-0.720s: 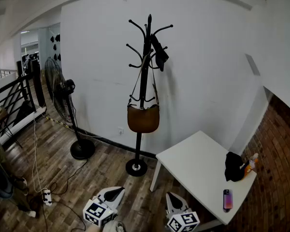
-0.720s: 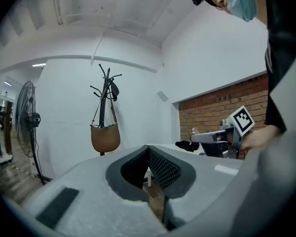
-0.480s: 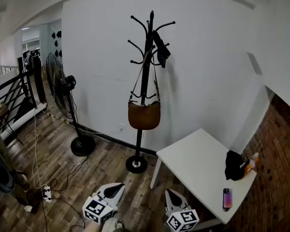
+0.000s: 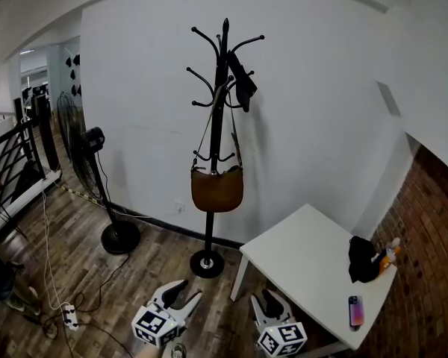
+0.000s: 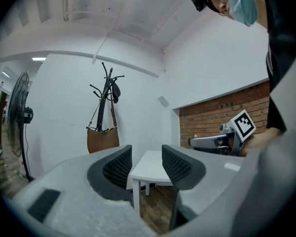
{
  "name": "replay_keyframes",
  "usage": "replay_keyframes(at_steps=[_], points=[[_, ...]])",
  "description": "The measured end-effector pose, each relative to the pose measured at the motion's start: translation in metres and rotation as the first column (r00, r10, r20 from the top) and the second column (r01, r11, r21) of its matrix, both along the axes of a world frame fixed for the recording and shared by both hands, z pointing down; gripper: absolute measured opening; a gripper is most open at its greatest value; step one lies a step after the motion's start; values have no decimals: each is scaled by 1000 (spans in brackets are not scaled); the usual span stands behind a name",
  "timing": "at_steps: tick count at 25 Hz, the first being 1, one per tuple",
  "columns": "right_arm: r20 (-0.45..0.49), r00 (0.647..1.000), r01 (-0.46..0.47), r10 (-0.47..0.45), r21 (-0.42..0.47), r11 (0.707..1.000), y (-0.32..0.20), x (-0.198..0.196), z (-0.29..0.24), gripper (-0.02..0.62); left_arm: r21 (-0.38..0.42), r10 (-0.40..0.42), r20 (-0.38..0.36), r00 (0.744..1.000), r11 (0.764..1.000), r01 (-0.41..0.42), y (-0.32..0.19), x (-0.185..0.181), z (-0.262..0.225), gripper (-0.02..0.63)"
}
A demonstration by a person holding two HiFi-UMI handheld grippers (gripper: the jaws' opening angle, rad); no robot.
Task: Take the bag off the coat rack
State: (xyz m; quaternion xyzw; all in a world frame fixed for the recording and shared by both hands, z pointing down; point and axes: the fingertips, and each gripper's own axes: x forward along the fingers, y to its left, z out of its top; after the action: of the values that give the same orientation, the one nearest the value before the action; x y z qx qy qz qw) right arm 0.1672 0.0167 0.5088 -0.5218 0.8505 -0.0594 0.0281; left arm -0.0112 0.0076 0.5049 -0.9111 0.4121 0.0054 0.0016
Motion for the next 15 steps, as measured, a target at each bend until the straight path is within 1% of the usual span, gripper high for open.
replay_keyframes(at_steps=[3, 9, 13, 15], points=[[2, 1000, -27, 27, 3, 1000, -28, -12, -6, 140, 6, 9, 1, 1000, 1000, -9, -29, -16, -4, 193], [8, 997, -72, 72, -7, 997, -80, -44, -10, 144, 6, 32, 12, 999, 999, -32, -85, -51, -8, 193], [17, 995, -97, 97, -5, 995, -111, -65, -11, 150, 24, 48, 24, 999, 999, -48, -121, -72, -14, 192], [17, 994, -112, 112, 3, 994, -125, -74, -12, 150, 19, 59, 15, 998, 998, -59, -138, -80, -16, 192]])
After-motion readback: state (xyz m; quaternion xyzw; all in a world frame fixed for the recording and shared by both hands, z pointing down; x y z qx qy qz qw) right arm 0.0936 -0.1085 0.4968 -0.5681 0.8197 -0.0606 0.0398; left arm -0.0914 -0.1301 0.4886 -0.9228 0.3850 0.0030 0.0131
